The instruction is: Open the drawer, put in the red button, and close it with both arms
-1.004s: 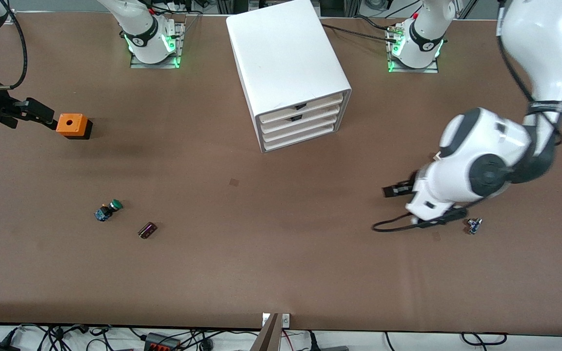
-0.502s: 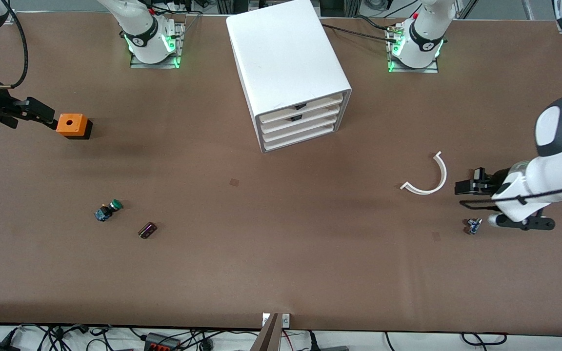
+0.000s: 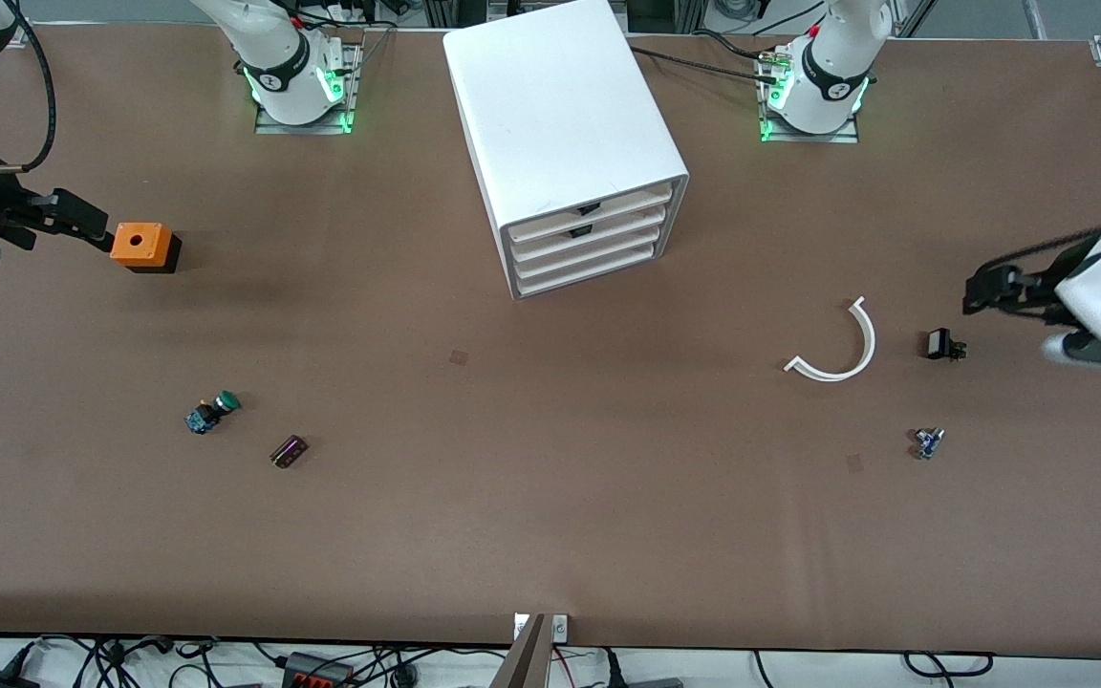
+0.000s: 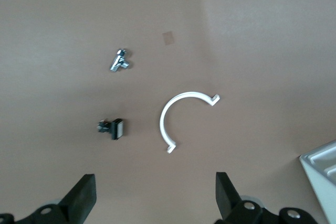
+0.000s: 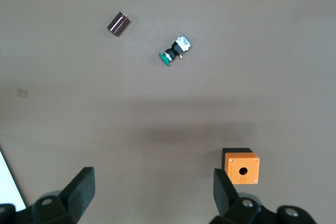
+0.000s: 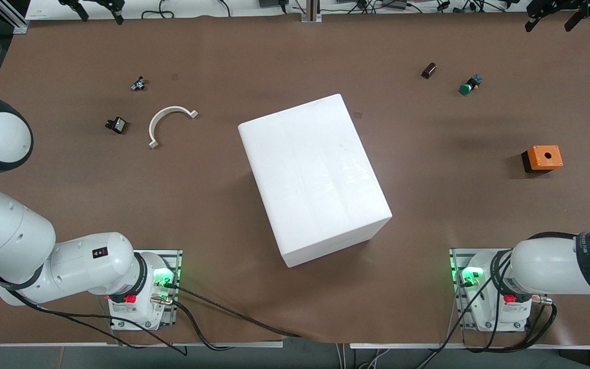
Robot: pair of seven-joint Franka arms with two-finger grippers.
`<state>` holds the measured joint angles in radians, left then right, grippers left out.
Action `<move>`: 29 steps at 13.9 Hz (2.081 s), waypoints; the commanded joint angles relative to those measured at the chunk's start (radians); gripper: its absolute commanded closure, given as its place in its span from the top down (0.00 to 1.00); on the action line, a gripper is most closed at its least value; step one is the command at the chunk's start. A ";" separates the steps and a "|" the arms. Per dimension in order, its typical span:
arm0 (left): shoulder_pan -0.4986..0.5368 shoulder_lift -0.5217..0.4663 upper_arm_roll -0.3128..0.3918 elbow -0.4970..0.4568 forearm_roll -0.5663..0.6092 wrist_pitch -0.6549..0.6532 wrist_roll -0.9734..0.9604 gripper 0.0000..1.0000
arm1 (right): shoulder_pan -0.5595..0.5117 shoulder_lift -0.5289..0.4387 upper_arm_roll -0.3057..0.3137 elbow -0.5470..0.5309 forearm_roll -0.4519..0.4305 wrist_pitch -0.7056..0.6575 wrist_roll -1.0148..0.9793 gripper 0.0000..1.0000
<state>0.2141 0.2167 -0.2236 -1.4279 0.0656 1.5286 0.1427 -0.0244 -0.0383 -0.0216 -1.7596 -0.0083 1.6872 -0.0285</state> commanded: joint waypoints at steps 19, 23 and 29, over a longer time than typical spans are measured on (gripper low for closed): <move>-0.229 -0.254 0.221 -0.305 -0.012 0.177 0.043 1.00 | 0.000 -0.020 0.005 -0.008 -0.010 -0.020 0.001 1.00; -0.231 -0.237 0.221 -0.281 -0.035 0.137 0.017 1.00 | -0.003 -0.020 0.005 -0.006 -0.009 -0.023 -0.017 1.00; -0.233 -0.221 0.221 -0.246 -0.043 0.114 -0.005 1.00 | -0.003 -0.012 0.005 0.006 -0.002 -0.021 -0.011 1.00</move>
<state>-0.0287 -0.0298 0.0083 -1.7229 0.0341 1.6700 0.1493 -0.0243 -0.0396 -0.0216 -1.7566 -0.0083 1.6760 -0.0288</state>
